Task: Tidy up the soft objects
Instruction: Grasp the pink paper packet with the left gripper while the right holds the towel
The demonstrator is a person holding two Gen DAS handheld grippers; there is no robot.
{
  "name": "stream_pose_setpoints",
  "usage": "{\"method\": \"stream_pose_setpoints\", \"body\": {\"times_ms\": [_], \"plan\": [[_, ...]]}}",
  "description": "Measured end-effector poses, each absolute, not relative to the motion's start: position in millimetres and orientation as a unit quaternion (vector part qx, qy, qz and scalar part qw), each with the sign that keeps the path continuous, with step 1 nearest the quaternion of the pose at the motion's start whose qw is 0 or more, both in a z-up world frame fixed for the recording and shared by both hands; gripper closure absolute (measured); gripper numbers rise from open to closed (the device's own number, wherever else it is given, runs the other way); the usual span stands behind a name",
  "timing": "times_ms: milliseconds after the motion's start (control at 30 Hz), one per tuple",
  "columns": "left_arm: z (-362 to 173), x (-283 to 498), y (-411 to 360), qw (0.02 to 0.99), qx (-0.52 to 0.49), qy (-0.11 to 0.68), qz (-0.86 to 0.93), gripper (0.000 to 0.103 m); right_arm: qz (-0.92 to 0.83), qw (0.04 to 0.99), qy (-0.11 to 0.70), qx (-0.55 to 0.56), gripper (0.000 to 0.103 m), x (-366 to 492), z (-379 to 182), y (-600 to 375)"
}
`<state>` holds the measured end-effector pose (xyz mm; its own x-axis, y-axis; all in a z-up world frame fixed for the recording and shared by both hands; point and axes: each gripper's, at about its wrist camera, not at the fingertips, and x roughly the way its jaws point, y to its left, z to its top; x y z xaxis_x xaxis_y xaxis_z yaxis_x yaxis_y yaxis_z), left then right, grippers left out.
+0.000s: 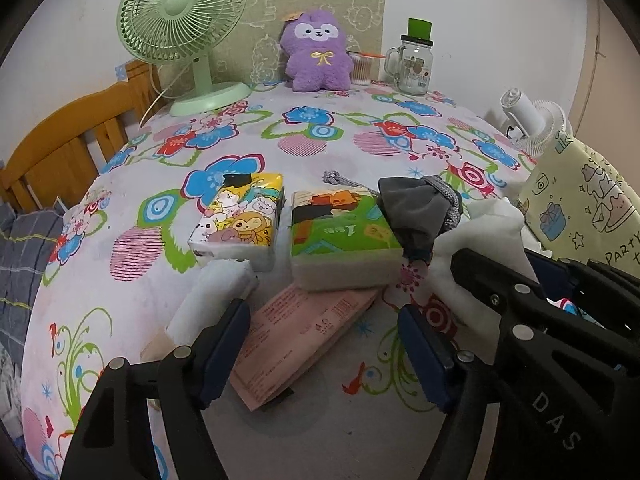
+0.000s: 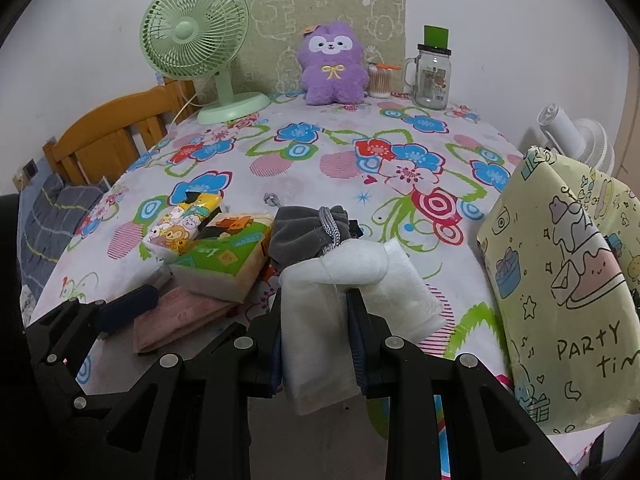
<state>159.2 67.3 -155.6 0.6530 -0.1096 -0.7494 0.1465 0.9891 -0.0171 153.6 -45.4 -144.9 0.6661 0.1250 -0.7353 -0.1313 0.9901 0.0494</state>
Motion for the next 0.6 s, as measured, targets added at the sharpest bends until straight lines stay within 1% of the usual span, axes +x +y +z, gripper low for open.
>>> {"method": "stream_pose_setpoints", "body": {"times_ms": [167,267,333,367,433,500,600], "plan": [[-160,167,75,0.908,0.009,0.415,-0.058,0.022,0.068,0.913,0.403,-0.002,0.073,154,-145,-47],[-160,167,73,0.907,0.012,0.418,-0.053,0.022,0.065,0.912,0.405,-0.004,0.073,156,-146,-48],[-159,165,72,0.908,0.015,0.415,-0.053,0.040,0.064,0.911,0.407,-0.002,0.073,156,-147,-49],[-159,164,72,0.908,0.014,0.414,-0.054,0.044,0.065,0.911,0.407,-0.001,0.073,156,-148,-50],[-157,160,71,0.907,0.013,0.417,-0.056,0.060,0.064,0.911,0.408,-0.003,0.073,156,-148,-50],[-156,156,69,0.905,0.015,0.419,-0.065,0.063,0.066,0.910,0.408,-0.002,0.073,155,-148,-50],[-156,152,64,0.904,0.019,0.421,-0.070,0.064,0.069,0.911,0.406,-0.001,0.073,152,-147,-51]]}}
